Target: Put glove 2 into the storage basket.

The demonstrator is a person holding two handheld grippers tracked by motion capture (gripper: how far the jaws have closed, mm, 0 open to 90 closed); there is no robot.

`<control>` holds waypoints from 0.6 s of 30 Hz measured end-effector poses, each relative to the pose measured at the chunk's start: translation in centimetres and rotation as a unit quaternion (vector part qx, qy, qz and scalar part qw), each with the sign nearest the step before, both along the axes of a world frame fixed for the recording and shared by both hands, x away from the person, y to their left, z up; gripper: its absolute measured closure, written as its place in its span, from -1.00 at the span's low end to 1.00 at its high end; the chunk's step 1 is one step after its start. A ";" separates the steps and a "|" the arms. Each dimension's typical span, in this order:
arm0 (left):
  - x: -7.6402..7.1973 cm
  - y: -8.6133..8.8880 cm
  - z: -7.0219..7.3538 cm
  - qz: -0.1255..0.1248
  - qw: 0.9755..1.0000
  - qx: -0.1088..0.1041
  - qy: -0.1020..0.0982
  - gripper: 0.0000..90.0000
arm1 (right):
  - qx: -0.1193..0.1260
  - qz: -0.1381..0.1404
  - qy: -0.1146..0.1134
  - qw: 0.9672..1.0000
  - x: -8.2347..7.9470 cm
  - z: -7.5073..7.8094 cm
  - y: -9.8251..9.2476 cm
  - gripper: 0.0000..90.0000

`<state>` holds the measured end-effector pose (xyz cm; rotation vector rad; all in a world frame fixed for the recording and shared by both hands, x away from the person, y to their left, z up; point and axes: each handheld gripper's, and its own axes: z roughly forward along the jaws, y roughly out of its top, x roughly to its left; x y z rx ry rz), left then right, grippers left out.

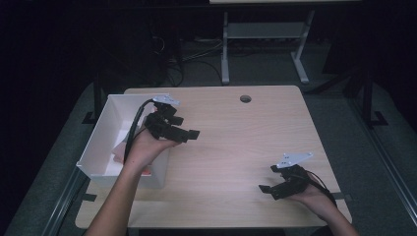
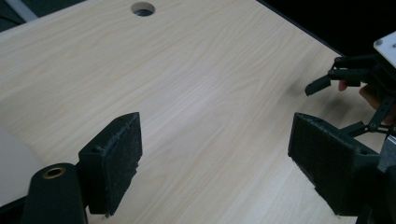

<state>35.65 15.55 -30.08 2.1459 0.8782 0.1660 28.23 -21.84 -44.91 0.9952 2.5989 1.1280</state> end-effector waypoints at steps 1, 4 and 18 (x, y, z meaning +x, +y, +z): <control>-0.1 -0.3 -0.2 -0.005 1.000 0.001 0.000 -0.61 | 0.000 0.000 0.000 1.000 0.0 0.0 0.0 -0.72; -0.5 -1.2 -0.9 -0.016 1.000 0.003 0.001 -0.61 | -0.001 0.001 0.000 1.000 0.0 0.0 0.0 -0.72; -2.0 -3.9 -5.2 -0.047 0.999 0.020 0.013 -0.62 | -0.003 0.003 0.002 1.000 0.0 -0.1 0.0 -0.72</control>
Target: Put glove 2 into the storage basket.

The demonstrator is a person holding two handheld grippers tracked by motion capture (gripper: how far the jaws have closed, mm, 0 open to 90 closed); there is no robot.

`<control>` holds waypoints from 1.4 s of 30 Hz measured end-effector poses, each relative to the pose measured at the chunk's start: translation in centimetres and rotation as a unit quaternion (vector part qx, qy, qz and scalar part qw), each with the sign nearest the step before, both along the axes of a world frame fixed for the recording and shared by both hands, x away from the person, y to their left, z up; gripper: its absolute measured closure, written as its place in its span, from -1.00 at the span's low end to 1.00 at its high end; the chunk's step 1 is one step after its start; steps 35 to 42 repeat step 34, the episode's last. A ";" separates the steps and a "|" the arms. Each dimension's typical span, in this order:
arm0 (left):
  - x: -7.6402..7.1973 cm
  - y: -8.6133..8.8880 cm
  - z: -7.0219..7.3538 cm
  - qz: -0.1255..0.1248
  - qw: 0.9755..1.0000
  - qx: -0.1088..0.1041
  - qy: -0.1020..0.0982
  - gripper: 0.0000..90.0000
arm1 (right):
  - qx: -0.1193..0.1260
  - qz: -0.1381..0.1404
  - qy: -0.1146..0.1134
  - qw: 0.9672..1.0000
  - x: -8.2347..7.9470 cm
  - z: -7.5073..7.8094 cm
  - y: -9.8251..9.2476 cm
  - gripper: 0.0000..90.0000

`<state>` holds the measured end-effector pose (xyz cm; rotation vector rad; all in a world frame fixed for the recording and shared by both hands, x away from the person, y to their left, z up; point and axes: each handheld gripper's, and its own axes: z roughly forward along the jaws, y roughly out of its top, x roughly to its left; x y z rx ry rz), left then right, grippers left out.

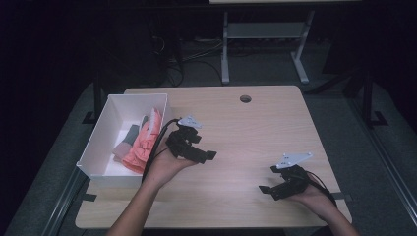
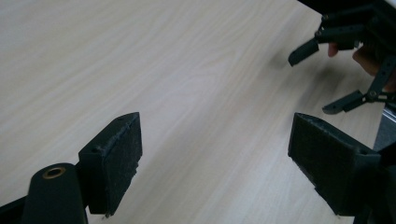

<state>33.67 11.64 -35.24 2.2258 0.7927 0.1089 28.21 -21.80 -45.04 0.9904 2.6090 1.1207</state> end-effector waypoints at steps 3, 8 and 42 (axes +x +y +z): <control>-0.3 -0.5 -1.0 -0.005 1.000 0.005 0.004 -0.62 | 0.000 0.001 0.000 1.000 0.0 0.0 0.0 -0.72; -0.7 -0.9 -2.3 -0.015 1.000 0.011 0.003 -0.62 | 0.001 0.001 -0.001 1.000 0.0 0.0 0.0 -0.72; -3.0 -1.8 -8.5 -0.048 0.998 0.042 -0.001 -0.63 | -0.009 0.002 -0.004 1.000 -0.1 -0.6 0.1 -0.72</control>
